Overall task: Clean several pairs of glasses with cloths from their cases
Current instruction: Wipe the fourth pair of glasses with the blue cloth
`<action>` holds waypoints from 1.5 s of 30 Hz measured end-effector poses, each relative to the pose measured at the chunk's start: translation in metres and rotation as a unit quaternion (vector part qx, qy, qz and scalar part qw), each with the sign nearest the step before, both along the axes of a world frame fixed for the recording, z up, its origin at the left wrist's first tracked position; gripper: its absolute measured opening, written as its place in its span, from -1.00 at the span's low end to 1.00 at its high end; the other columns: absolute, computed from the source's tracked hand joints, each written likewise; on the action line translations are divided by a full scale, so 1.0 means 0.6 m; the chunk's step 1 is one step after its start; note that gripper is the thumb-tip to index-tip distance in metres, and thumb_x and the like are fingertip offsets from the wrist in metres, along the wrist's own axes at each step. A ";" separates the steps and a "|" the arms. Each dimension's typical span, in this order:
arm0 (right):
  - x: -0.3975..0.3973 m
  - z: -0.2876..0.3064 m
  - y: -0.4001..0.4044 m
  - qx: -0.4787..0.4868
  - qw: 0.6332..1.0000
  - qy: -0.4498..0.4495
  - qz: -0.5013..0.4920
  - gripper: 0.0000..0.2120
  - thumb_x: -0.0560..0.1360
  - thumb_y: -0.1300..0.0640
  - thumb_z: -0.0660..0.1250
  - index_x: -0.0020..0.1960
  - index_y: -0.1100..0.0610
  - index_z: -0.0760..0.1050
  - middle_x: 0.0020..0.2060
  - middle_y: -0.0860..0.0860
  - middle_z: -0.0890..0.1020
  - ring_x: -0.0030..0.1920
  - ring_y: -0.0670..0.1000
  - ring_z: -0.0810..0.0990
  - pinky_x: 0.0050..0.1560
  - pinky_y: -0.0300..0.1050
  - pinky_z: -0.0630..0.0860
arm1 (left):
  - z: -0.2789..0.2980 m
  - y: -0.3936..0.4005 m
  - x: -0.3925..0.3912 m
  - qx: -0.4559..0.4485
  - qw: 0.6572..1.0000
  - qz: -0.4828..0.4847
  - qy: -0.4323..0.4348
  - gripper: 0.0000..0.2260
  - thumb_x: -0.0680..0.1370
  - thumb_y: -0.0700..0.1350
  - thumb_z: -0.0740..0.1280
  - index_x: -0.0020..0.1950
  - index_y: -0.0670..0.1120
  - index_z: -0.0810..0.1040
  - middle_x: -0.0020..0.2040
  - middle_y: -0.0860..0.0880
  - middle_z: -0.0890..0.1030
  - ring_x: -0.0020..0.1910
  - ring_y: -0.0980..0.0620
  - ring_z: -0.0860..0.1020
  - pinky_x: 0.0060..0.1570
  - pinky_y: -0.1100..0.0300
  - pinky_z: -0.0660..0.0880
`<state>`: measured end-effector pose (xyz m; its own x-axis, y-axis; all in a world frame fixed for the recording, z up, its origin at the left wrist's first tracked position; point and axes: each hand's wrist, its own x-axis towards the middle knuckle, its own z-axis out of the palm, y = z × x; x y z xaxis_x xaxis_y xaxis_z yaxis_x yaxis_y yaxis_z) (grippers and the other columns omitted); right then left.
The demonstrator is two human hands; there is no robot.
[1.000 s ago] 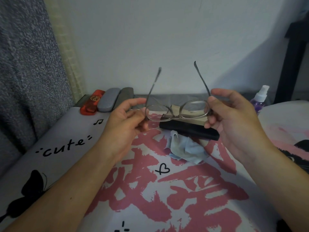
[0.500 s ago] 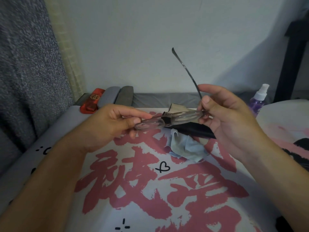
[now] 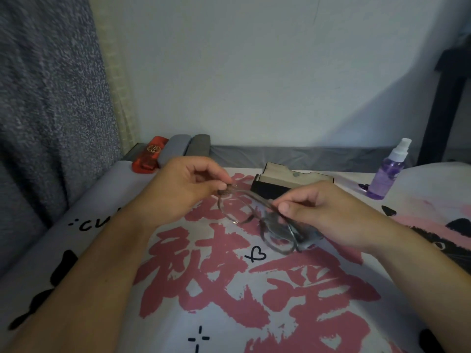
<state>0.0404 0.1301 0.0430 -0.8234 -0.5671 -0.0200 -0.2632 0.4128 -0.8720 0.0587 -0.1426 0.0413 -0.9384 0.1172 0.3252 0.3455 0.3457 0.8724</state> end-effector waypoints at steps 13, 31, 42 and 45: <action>0.000 -0.016 -0.194 0.244 0.784 0.568 0.055 -0.80 0.43 0.33 0.41 -0.01 0.13 0.70 -0.15 0.03 0.63 -0.15 0.09 0.60 -0.22 -0.07 0.49 | 0.031 -0.128 -0.012 0.267 0.853 0.410 0.183 -0.80 0.53 -0.24 0.29 -0.07 0.03 0.65 -0.19 0.03 0.65 -0.24 0.11 0.55 -0.16 0.15 0.51; -0.008 -0.029 0.023 0.016 0.899 0.410 -0.157 -0.66 0.60 -0.17 0.18 -0.11 0.04 0.57 -0.31 -0.16 0.57 -0.27 -0.12 0.52 -0.26 -0.20 0.41 | -0.047 0.069 -0.005 -0.294 0.930 0.093 0.201 -0.70 0.56 -0.24 0.32 0.25 -0.01 0.64 0.02 0.11 0.55 0.09 0.09 0.41 0.10 0.10 0.46; 0.005 -0.045 -0.042 0.162 0.894 0.397 -0.127 -0.83 0.58 0.13 0.29 0.07 -0.04 0.63 -0.22 -0.09 0.67 -0.22 -0.05 0.60 -0.13 -0.04 0.59 | -0.073 0.086 -0.016 -0.337 0.908 0.163 0.187 -0.72 0.61 0.10 0.27 0.27 0.09 0.62 0.06 0.15 0.60 0.13 0.07 0.45 0.12 0.09 0.32; 0.011 0.000 -0.018 -0.093 0.950 0.269 -0.130 -0.76 0.58 0.24 0.34 -0.05 -0.05 0.70 -0.16 -0.13 0.69 -0.13 -0.11 0.62 -0.04 -0.16 0.57 | -0.053 0.087 -0.003 -0.218 0.965 0.082 0.118 -0.51 0.57 0.30 0.24 0.47 0.20 0.42 0.25 0.20 0.53 0.30 0.19 0.42 0.28 0.10 0.40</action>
